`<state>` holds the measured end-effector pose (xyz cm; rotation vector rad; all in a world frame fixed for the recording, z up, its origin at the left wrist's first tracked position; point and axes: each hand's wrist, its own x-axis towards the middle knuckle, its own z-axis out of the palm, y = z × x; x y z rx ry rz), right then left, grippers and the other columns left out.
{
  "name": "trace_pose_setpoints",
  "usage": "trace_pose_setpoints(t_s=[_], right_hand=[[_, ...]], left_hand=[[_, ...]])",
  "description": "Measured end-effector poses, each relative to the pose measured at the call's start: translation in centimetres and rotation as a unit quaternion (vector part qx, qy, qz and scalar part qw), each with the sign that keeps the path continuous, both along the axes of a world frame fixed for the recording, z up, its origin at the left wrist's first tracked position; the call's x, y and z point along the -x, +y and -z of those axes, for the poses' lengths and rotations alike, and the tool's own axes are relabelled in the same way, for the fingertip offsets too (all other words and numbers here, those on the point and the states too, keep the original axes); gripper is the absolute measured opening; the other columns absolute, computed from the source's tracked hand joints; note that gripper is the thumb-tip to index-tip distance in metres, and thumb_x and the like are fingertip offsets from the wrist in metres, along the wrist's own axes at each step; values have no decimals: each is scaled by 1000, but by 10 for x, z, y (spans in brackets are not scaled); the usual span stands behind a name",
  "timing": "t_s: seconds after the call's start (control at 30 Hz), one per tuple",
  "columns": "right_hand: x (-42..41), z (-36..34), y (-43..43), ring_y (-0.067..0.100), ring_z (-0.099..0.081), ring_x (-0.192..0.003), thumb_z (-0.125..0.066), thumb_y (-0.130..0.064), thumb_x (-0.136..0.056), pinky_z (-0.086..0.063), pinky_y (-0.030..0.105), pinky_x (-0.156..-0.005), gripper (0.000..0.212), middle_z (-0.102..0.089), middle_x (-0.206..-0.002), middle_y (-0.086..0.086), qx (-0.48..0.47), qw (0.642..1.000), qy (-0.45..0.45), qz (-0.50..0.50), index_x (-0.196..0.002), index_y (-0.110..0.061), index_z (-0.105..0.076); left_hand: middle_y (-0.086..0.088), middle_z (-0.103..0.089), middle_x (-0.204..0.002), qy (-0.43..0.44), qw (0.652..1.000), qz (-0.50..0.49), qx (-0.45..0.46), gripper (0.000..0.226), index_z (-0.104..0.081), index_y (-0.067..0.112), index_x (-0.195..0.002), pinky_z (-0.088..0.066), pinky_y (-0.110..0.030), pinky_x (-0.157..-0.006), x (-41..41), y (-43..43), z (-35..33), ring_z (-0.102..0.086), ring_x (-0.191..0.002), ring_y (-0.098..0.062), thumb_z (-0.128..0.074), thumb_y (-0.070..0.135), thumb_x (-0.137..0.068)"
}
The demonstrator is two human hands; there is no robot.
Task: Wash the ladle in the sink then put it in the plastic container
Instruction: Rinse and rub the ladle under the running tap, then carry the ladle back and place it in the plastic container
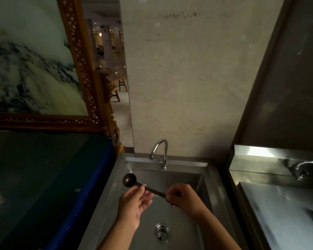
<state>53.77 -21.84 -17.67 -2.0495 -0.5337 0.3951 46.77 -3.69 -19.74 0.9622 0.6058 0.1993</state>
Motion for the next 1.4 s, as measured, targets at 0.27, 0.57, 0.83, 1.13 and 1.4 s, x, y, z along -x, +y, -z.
trace_pose_setpoints(t_s=[0.27,0.57,0.83,1.13,1.4], right_hand=[[11,-13,87,7,-55,-48,-66,0,-85,-46,20,-52,9,-62,-61,2,-73,988,61,-121,-80,-7,-68],[123,-26,195,-3,-50,-40,-60,9,-88,-42,11,-45,17,-56,-62,4,-91,932,126,-327,-79,-5,-62],[289,-18,241,0,-47,-41,-66,6,-85,-39,16,-45,24,-55,-51,-3,-82,880,109,-454,-70,-13,-65],[490,-16,243,7,-56,-49,-68,-4,-84,-51,23,-54,19,-62,-58,0,-64,822,135,-549,-70,-17,-70],[576,-5,263,16,-57,-55,-69,-9,-84,-51,33,-61,15,-65,-60,5,-28,785,122,-606,-72,-18,-71]], left_hand=[[-8,-68,-72,-15,982,-186,19,11,-64,7,-84,-53,-31,-60,57,50,-14,-75,-62,-18,-58,7,-93],[-12,-68,-76,-40,915,-401,31,10,-64,7,-86,-58,-23,-49,216,92,-28,-75,-58,-17,-57,7,-94],[-6,-75,-67,-58,859,-508,-9,8,-62,8,-86,-57,-22,-51,406,81,-32,-76,-66,-18,-59,7,-93],[-8,-75,-65,-71,792,-606,-2,8,-63,4,-88,-57,-22,-49,608,42,-28,-76,-64,-19,-57,4,-93],[-13,-76,-71,-61,758,-650,15,7,-66,1,-93,-62,-27,-57,697,31,-18,-76,-68,-23,-60,4,-91]])
